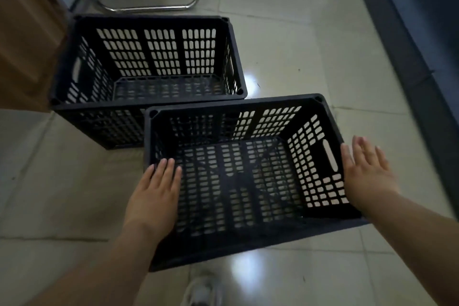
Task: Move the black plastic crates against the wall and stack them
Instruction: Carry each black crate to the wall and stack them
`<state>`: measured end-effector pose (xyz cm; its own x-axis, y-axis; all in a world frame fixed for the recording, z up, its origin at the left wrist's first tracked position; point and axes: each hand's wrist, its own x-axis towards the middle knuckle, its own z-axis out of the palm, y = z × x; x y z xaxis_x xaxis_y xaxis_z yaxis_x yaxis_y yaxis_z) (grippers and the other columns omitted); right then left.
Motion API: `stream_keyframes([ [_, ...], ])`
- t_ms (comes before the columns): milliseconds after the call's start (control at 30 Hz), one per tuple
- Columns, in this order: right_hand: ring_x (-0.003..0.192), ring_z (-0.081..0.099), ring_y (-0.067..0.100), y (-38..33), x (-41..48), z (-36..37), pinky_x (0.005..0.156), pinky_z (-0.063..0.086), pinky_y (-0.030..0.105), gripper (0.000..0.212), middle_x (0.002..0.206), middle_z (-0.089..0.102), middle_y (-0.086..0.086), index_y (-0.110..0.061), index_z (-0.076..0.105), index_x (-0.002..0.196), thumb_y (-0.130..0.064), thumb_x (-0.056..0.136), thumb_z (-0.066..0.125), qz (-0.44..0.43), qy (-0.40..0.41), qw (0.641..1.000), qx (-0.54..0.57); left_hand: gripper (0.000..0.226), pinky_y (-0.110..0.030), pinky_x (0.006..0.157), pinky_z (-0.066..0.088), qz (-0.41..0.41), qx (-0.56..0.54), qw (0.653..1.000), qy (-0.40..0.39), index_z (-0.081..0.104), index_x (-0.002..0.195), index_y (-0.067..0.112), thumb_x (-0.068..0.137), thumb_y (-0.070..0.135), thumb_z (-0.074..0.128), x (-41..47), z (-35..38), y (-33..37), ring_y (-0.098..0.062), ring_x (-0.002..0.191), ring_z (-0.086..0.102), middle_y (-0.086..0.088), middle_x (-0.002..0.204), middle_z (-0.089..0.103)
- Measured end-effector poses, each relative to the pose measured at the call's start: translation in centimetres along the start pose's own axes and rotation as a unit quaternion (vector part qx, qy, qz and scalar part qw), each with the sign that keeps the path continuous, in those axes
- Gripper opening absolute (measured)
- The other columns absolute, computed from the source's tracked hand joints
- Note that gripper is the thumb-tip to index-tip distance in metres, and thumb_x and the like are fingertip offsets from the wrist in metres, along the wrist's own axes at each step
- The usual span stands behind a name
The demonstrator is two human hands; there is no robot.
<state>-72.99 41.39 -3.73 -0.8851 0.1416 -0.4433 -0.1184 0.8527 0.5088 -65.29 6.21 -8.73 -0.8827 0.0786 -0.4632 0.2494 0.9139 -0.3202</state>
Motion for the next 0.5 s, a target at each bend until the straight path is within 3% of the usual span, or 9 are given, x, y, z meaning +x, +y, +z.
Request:
stream_keyframes([
  [167,0.142,-0.027,0.026,-2.5,7.2,4.2,0.075,-0.044,0.033,0.062,0.153,-0.030,0.013,-0.009,-0.022,0.144,-0.010,0.091,0.010,-0.025,-0.032,0.999,-0.028,0.060,-0.044,0.112,-0.016,0.014,0.052,0.997,-0.053,-0.021,0.143,0.002,0.098,0.021,0.014,6.8,2.7,-0.9,-0.031,0.143,-0.020,-0.018,0.156,-0.021],
  [367,0.140,-0.030,0.024,-4.1,11.4,6.8,0.079,-0.042,0.038,0.058,0.143,-0.038,0.011,-0.007,-0.030,0.134,-0.012,0.090,0.009,-0.037,-0.058,0.993,-0.091,0.059,-0.049,0.113,-0.013,0.034,0.142,0.985,-0.088,-0.017,0.142,-0.003,0.099,0.023,0.012,10.1,3.9,-1.6,-0.037,0.143,-0.017,-0.023,0.155,-0.019],
  [500,0.130,-0.036,0.024,-4.0,12.4,7.5,0.077,-0.045,0.042,0.057,0.138,-0.038,0.017,-0.004,-0.030,0.135,-0.011,0.084,-0.005,-0.067,-0.052,0.984,-0.157,0.062,-0.049,0.112,-0.015,0.032,0.168,0.981,-0.096,-0.017,0.142,-0.004,0.099,0.028,0.016,11.0,4.1,-2.3,-0.036,0.143,-0.018,-0.023,0.155,-0.018],
])
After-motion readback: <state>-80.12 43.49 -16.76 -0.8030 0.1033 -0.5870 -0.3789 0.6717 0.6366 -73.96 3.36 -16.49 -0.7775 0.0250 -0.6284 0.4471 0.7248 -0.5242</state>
